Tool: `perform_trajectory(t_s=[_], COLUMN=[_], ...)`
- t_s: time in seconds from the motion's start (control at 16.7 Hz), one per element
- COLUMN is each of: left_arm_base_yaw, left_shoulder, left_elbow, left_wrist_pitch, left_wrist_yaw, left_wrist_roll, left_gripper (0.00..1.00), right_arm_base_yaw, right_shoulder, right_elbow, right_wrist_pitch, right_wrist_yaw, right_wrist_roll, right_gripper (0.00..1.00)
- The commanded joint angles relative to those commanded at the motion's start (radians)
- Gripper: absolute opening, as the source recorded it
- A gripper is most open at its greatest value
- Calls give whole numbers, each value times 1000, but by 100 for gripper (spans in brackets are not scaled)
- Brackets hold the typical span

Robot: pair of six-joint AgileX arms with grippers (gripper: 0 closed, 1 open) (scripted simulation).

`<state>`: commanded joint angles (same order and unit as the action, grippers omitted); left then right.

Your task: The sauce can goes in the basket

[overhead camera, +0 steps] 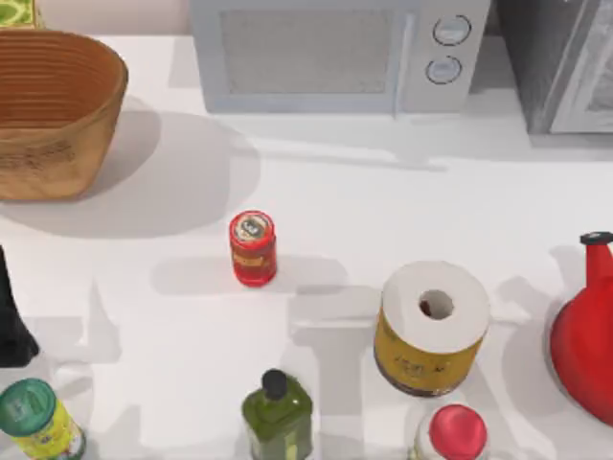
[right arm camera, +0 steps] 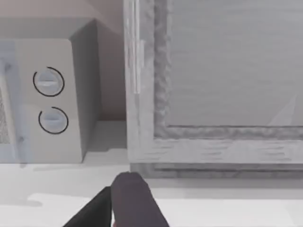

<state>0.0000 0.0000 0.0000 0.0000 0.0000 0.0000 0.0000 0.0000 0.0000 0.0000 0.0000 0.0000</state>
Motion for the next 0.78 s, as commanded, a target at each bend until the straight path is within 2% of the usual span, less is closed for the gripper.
perform_trajectory(t_s=[0.18, 0.36, 0.54, 0.78], left_arm_base_yaw=[2, 10, 14, -2], left_shoulder=[10, 104, 295, 681], left_elbow=[7, 69, 179, 372], left_wrist_pitch=[-2, -21, -53, -106], left_wrist_yaw=[4, 50, 148, 345], left_wrist_roll=[9, 88, 230, 472], left_gripper=[100, 100, 100, 100], right_arm_base_yaw=[0, 0, 0, 0], right_shoulder=[0, 0, 0, 0], right_elbow=[0, 0, 0, 0], right_wrist_pitch=[0, 0, 0, 0], right_wrist_yaw=[0, 0, 0, 0], right_wrist_roll=[0, 0, 0, 0], right_gripper=[100, 100, 100, 100])
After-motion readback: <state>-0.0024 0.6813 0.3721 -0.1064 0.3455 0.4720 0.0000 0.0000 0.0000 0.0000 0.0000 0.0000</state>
